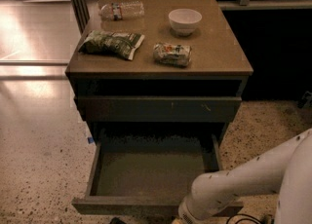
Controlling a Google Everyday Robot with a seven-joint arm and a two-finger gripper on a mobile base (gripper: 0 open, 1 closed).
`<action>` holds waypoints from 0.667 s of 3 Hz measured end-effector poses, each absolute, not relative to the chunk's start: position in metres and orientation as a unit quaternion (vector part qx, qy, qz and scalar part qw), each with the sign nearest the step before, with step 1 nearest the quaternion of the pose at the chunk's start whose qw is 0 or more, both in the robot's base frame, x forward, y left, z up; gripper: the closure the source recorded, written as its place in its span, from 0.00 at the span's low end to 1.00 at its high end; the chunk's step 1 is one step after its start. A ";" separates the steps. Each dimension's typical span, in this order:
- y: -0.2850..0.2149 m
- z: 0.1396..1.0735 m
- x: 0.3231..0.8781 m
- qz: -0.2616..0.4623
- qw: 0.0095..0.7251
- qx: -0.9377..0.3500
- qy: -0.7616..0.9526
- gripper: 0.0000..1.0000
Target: Open middle drawer
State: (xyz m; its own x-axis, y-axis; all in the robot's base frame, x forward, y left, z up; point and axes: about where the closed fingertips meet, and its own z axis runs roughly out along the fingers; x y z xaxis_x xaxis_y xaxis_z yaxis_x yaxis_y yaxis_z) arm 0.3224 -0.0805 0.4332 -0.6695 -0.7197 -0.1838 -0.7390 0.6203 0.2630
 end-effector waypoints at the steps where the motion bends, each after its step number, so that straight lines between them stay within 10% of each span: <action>1: -0.081 0.435 0.321 0.161 0.027 -0.405 0.900 0.00; 2: -0.086 0.442 0.296 0.171 0.008 -0.406 0.898 0.00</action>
Offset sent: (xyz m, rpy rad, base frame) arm -0.1700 -0.0203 0.0442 0.0192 0.3631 0.0407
